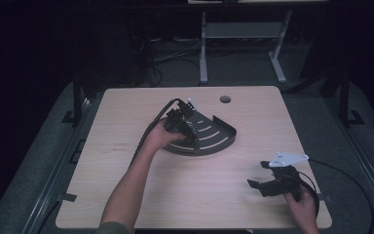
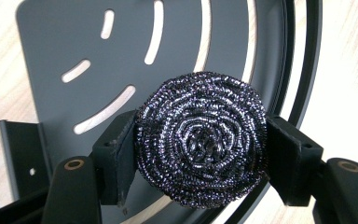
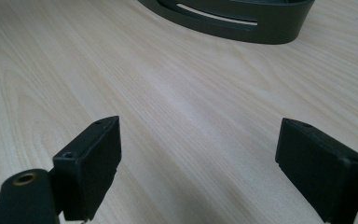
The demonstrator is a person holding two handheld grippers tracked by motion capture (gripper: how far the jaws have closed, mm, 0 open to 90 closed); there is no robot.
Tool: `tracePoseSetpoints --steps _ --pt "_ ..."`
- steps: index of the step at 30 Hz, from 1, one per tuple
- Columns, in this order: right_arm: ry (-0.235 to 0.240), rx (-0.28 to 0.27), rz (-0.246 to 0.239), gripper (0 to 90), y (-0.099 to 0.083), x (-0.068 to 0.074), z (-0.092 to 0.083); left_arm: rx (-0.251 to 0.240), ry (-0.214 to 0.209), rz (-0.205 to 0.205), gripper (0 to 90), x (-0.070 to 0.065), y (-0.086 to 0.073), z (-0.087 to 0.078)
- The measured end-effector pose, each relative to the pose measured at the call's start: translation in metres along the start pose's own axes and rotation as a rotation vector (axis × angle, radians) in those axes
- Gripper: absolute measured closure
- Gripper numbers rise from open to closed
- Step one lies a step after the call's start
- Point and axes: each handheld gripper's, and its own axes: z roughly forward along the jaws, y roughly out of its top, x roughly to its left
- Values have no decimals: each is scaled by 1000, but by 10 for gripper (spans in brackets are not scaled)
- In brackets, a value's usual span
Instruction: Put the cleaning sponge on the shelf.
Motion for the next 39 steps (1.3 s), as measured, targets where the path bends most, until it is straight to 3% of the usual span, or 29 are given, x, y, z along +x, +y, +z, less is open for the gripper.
tracePoseSetpoints --steps 21,39 --pt "1 0 -5 138 1 -1 0 39 -4 -24 331 7 4 31" --pt "5 -2 -3 138 1 -1 0 61 1 -35 330 10 4 40"
